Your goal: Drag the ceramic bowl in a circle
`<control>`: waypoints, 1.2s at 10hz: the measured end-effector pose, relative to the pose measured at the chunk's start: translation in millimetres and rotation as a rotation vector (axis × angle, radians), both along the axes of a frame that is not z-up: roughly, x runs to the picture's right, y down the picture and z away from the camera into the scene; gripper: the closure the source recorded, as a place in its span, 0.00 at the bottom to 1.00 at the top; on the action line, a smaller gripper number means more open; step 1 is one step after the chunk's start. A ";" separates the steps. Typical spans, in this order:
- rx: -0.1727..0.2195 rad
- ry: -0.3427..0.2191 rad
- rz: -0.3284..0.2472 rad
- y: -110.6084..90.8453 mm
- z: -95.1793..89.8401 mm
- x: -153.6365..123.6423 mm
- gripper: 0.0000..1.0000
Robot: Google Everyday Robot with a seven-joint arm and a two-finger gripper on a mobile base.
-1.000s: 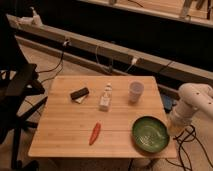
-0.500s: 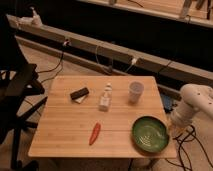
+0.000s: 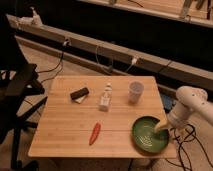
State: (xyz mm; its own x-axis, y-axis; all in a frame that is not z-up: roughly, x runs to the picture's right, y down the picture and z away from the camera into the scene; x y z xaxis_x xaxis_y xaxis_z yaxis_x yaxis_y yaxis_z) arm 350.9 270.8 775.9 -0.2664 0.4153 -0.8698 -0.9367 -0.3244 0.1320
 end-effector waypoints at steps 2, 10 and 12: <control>-0.004 -0.019 -0.014 2.3 0.3 -10.2 0.45; 0.062 -0.125 -0.041 -15.5 -35.8 -51.3 1.00; 0.089 -0.178 -0.084 -20.6 -51.8 -81.0 1.00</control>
